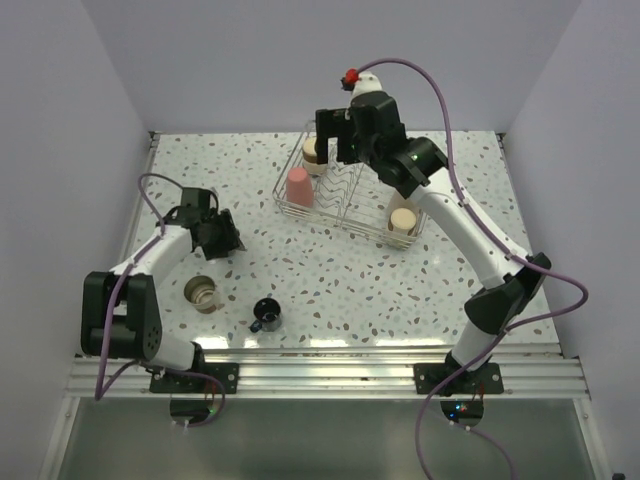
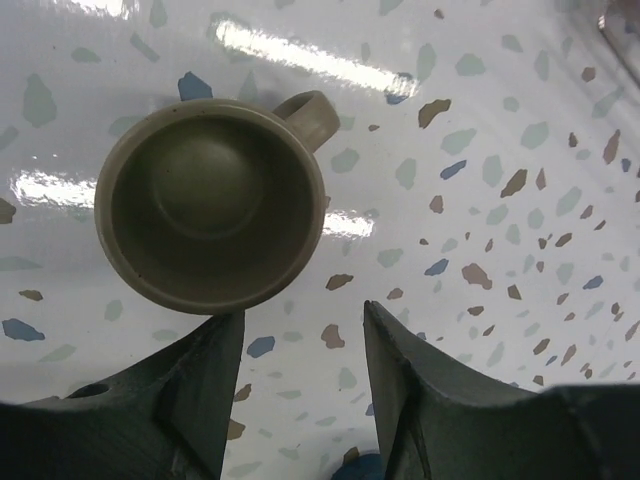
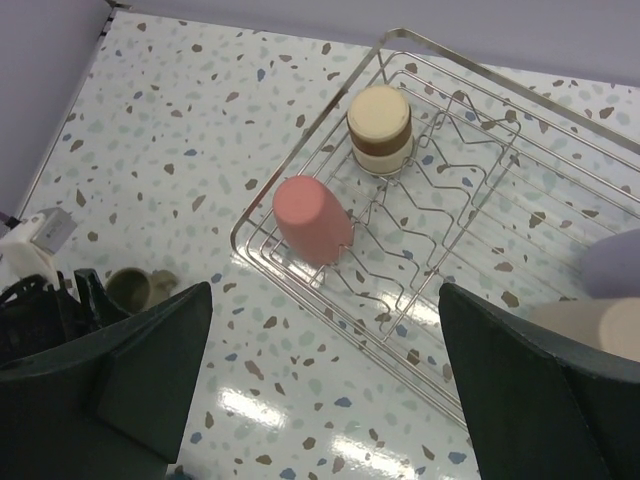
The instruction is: Load the cups into the dish rack
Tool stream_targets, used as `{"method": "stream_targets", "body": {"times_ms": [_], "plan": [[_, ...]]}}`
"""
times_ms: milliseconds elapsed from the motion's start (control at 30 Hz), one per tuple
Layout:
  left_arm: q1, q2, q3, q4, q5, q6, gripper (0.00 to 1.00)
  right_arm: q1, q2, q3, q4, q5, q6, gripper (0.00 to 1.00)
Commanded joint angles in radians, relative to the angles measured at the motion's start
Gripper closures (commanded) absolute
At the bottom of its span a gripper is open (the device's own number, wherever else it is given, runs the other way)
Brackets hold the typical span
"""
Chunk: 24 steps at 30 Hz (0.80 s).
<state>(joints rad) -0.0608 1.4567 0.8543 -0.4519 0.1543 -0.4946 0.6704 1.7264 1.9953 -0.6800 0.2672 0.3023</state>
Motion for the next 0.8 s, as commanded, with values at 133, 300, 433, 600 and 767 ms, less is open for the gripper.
{"method": "stream_targets", "body": {"times_ms": [133, 300, 433, 600, 767], "plan": [[-0.025, -0.087, 0.166, -0.092, 0.01, -0.012, 0.46, -0.009, -0.067, -0.018, 0.031, -0.013, 0.012, 0.01], [-0.024, -0.082, 0.187, -0.111, -0.044, 0.024, 0.46, -0.017, -0.064, -0.021, 0.037, -0.026, 0.02, 0.02], [-0.025, -0.05, 0.192, -0.108, -0.062, 0.044, 0.47, -0.02, -0.067, -0.024, 0.037, -0.026, 0.018, 0.01], [-0.025, 0.011, 0.175, -0.073, -0.096, 0.051, 0.48, -0.031, -0.082, -0.043, 0.039, -0.025, 0.017, 0.01], [-0.025, 0.088, 0.175, -0.042, -0.108, 0.059, 0.5, -0.04, -0.105, -0.07, 0.04, -0.02, 0.014, 0.01]]}}
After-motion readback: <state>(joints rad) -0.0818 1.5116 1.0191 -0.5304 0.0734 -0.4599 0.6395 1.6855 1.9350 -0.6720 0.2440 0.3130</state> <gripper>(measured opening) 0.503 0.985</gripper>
